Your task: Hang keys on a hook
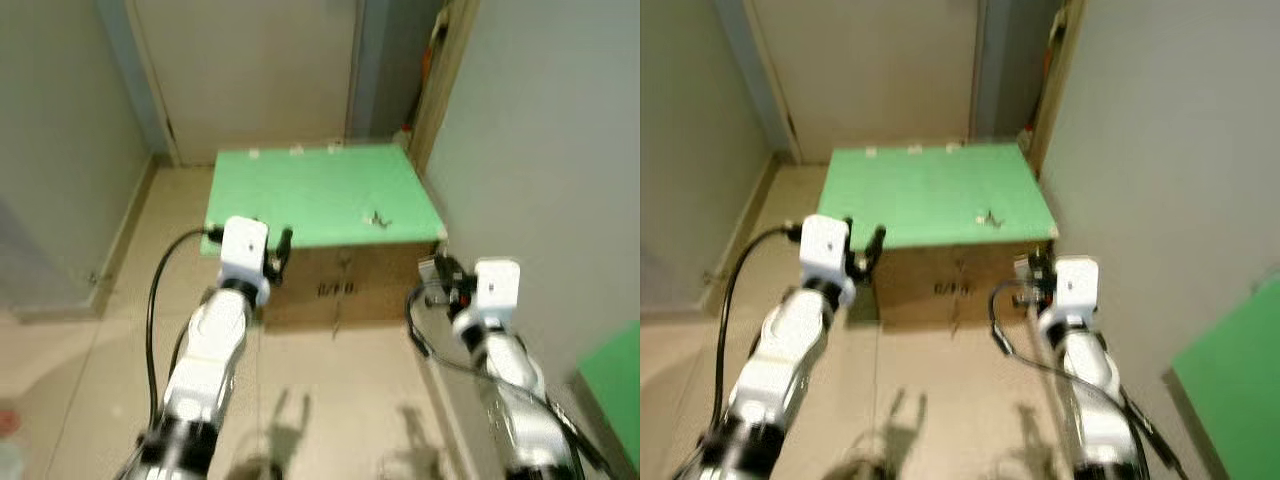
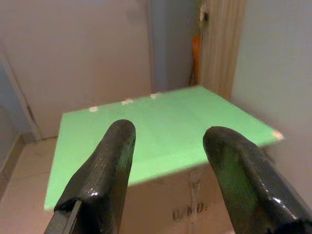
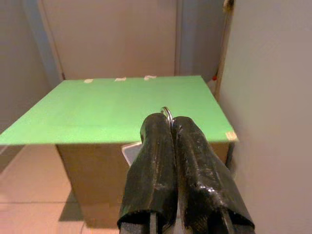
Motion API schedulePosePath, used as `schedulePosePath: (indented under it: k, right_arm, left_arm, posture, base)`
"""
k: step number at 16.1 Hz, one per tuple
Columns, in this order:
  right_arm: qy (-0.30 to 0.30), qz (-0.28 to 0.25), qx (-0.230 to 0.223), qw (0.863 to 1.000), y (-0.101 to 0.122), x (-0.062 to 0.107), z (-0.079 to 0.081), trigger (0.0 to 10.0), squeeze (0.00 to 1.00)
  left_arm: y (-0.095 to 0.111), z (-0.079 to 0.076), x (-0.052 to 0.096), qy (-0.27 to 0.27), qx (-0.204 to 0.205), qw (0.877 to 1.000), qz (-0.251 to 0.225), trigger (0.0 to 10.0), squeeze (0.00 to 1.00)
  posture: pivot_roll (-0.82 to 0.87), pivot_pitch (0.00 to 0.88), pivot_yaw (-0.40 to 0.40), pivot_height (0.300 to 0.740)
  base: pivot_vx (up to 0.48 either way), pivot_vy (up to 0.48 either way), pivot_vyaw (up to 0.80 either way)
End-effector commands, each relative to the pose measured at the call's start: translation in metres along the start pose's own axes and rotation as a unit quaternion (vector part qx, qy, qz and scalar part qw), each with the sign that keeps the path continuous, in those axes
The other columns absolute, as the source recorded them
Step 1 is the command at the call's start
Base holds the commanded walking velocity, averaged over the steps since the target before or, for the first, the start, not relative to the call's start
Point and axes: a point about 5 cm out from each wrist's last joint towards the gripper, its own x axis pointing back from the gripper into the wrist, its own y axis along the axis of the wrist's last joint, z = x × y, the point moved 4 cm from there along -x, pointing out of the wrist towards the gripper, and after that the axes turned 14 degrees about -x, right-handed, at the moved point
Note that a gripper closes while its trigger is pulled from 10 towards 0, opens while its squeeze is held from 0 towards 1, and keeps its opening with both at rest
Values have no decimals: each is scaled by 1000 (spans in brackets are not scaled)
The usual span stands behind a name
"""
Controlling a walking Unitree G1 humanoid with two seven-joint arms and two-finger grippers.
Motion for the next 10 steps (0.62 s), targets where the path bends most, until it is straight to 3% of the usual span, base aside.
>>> schedulePosePath:
  k: [1, 4, 6, 10]
  right_arm:
    - [1, -9, 0, 1000, 5, -1, -1, 0, 0]
    - [3, -9, 0, 1000, 4, -1, -1, 0, 0]
    - [2, -6, 1, 1000, 3, -1, -1, 0, 0]
    - [2, 6, 0, 1000, -3, 0, 1, 0, 0]
  left_arm:
    - [3, -2, -2, -2, 0, 1000, -5, 10000, 0]
    - [3, -2, -3, -3, -1, 1000, -5, 10000, 0]
    - [3, -2, -3, -3, 5, 1000, -6, 10000, 0]
    - [3, -4, -4, -12, -9, 1000, -8, 10000, 0]
  posture:
    - [-66, 0, -1, 740]
    - [-68, 0, 2, 740]
    - [-70, 0, 5, 740]
    - [-77, 0, 13, 740]
  base:
    - [-255, 0, 0]
    - [-254, 0, 0]
    - [0, 0, 0]
    - [0, 0, -794]
